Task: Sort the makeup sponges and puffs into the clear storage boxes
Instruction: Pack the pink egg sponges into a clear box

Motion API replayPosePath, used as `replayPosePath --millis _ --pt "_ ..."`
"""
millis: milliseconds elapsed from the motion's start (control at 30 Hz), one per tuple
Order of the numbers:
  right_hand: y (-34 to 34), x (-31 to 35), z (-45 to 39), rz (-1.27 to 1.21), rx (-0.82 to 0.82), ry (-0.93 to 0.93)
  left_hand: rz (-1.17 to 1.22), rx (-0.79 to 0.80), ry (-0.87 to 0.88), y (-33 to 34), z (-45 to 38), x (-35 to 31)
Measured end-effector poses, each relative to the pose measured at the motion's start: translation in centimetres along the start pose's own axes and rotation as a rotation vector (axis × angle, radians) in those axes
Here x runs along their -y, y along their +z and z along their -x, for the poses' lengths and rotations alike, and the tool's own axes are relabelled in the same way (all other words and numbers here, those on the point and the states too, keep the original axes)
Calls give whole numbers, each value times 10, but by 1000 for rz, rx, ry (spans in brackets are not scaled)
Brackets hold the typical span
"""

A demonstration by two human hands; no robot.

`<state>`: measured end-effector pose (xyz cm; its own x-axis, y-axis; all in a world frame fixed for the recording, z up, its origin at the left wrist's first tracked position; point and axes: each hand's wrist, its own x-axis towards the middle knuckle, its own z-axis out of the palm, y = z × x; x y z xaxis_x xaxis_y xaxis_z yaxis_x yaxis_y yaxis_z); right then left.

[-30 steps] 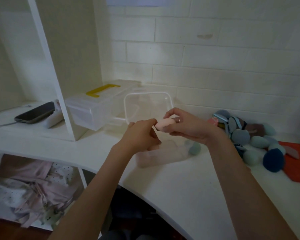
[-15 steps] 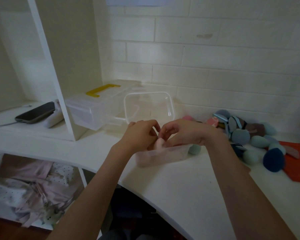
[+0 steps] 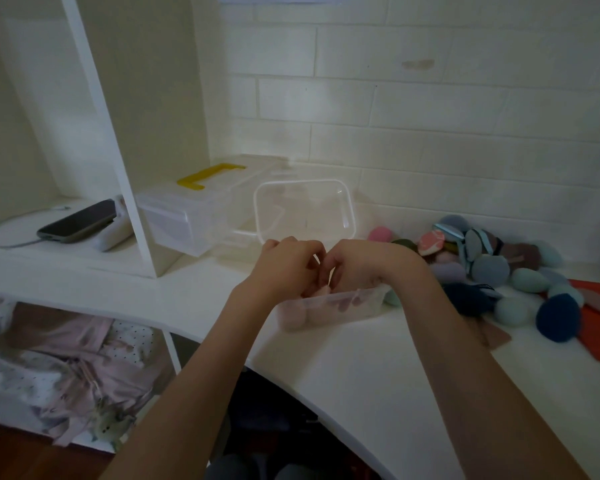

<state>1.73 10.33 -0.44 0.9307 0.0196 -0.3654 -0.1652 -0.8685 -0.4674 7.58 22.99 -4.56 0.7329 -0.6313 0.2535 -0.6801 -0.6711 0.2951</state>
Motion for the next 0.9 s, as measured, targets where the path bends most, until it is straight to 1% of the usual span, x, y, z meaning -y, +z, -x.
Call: replayPosePath --millis 100,200,267,333,400,467,567,667,700,900 --pt "6 5 -3 19 -31 38 -63 9 32 0 0 0" --pt "-1 3 0 -15 1 37 -54 -20 39 2 0 0" --pt "-6 -2 2 -87 53 15 -28 -22 41 3 -1 1" --pt "-8 -7 5 -226 105 8 -11 -15 30 3 -2 1" --pt "-8 -12 5 -269 103 -8 -6 -13 27 3 -2 1" --pt "-9 -12 4 -235 54 -19 -3 -17 24 3 -1 1" --pt "-5 -5 1 -166 1 21 -22 -16 21 2 -2 1" --pt "2 5 -1 60 -66 33 -34 -11 18 1 -1 0" --pt "5 7 -2 89 -83 31 -36 -12 17 1 -1 0" --pt "6 0 -5 73 -125 -11 -33 -13 20 0 0 -1"
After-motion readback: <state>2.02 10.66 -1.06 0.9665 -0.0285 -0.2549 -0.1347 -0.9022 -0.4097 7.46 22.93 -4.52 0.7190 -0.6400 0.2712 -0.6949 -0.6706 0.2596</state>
